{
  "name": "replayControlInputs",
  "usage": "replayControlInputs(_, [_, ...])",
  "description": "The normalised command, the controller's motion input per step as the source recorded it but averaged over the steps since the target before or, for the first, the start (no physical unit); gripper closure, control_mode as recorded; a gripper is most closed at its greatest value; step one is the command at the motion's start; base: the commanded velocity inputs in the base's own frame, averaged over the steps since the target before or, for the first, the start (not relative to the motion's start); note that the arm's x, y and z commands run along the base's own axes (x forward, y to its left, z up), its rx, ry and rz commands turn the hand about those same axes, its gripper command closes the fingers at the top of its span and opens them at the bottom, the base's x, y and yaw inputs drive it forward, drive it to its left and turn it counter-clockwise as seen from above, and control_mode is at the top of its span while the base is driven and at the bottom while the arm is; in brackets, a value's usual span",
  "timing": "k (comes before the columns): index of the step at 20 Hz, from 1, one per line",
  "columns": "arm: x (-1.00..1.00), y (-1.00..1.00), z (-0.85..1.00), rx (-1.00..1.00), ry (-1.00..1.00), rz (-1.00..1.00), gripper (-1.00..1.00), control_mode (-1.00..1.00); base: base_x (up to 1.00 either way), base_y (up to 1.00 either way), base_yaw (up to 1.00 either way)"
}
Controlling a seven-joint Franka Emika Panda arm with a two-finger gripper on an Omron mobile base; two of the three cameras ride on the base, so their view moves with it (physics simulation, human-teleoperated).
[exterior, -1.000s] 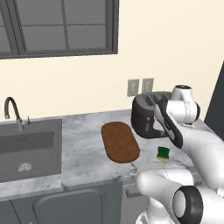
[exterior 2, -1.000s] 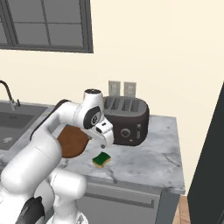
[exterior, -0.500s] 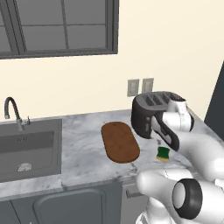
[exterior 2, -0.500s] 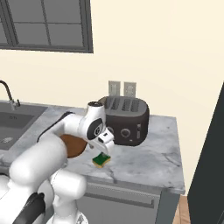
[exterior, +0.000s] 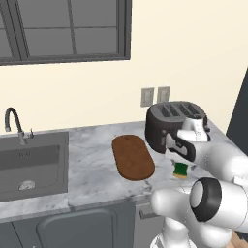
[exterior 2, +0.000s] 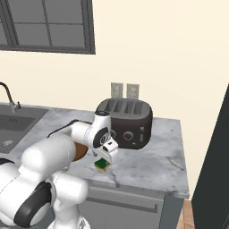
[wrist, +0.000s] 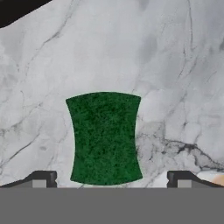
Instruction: Pick up the sponge from the counter and clean the cutting board by briefly scrubbing or pressing down on the cutting board. Once finished, release the sponge.
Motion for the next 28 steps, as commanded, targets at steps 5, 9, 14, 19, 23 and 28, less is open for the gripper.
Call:
replayControlInputs(5, [0.10,0.00,-0.26,0.00,0.00,0.00,-1.00,-1.00,0.00,0.00,0.00])
replayControlInputs(9, [0.06,0.00,-0.13,0.00,0.00,0.00,-1.00,-1.00,0.00,0.00,0.00])
replayControlInputs(14, [0.02,0.00,-0.12,0.00,0.00,0.00,-1.00,-1.00,0.00,0.00,0.00])
replayControlInputs(19, [0.00,0.00,-0.05,0.00,0.00,0.00,-1.00,-1.00,0.00,0.00,0.00])
replayControlInputs(23, [0.00,0.00,0.00,0.00,0.00,0.00,-1.00,-1.00,0.00,0.00,0.00])
replayControlInputs(28, [0.01,0.00,-0.03,0.00,0.00,0.00,-1.00,-1.00,0.00,0.00,0.00])
